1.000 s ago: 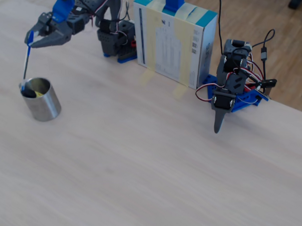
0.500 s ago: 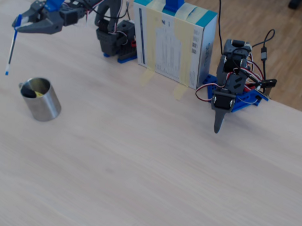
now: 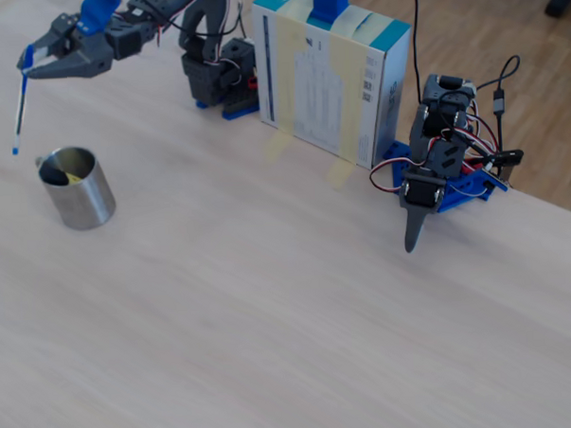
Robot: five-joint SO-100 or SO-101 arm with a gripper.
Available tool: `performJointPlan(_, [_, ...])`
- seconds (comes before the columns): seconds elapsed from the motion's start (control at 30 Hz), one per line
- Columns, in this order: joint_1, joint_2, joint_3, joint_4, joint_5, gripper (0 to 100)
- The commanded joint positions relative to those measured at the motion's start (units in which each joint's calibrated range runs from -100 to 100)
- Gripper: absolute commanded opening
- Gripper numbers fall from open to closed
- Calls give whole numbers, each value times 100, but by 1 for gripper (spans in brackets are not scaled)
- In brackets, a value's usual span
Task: Grab the blue pen and put it in the silver cup.
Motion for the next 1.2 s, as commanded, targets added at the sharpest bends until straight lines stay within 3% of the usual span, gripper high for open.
performJointPlan(0.0, [-117,212,-428,-189,12,2])
performJointPlan(0.6, [-205,1267,-392,-670,22,2])
performJointPlan(1.17, [-205,952,-401,-592,22,2])
